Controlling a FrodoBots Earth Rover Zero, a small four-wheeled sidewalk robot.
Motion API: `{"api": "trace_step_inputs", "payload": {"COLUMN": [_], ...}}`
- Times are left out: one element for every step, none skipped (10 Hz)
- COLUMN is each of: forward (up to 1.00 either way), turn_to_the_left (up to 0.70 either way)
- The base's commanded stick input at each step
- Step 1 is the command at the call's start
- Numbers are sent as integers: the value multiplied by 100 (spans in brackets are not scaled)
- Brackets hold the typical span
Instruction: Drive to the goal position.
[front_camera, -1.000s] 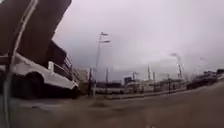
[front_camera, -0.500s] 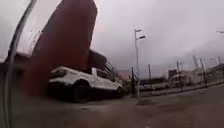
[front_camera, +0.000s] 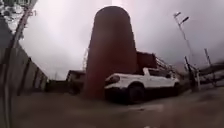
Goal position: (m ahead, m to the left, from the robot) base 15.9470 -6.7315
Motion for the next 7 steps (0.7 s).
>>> {"api": "trace_step_inputs", "payload": {"forward": [5, 5, 5, 5, 5, 5, 5], "turn_to_the_left": [50, 50, 50, 50, 50, 33, 5]}}
